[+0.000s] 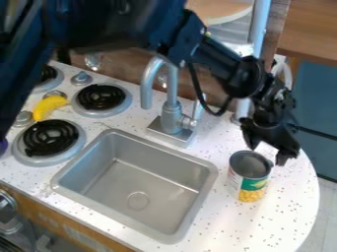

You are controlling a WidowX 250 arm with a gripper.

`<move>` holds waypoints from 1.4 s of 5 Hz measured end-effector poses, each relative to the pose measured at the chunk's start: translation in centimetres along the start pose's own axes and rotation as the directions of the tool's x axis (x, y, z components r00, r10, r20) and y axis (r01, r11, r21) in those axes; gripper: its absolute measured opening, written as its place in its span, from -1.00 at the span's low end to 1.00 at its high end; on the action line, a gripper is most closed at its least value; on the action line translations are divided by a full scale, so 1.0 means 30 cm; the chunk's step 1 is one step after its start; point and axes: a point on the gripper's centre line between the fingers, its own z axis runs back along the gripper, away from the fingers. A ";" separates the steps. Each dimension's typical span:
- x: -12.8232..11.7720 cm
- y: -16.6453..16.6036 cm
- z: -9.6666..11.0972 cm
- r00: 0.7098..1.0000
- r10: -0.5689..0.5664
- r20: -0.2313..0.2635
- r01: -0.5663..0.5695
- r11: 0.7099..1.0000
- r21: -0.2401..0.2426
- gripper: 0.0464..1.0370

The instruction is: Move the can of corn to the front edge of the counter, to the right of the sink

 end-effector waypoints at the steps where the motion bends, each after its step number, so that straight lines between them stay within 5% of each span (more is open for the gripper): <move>1: -0.016 0.000 -0.010 1.000 0.013 -0.003 -0.013 1.000 0.000 0.93; 2: -0.074 0.000 -0.031 0.999 0.012 -0.037 -0.012 1.000 0.000 0.93; 7: -0.215 -0.071 0.088 0.998 -0.053 -0.041 0.051 0.997 -0.064 0.87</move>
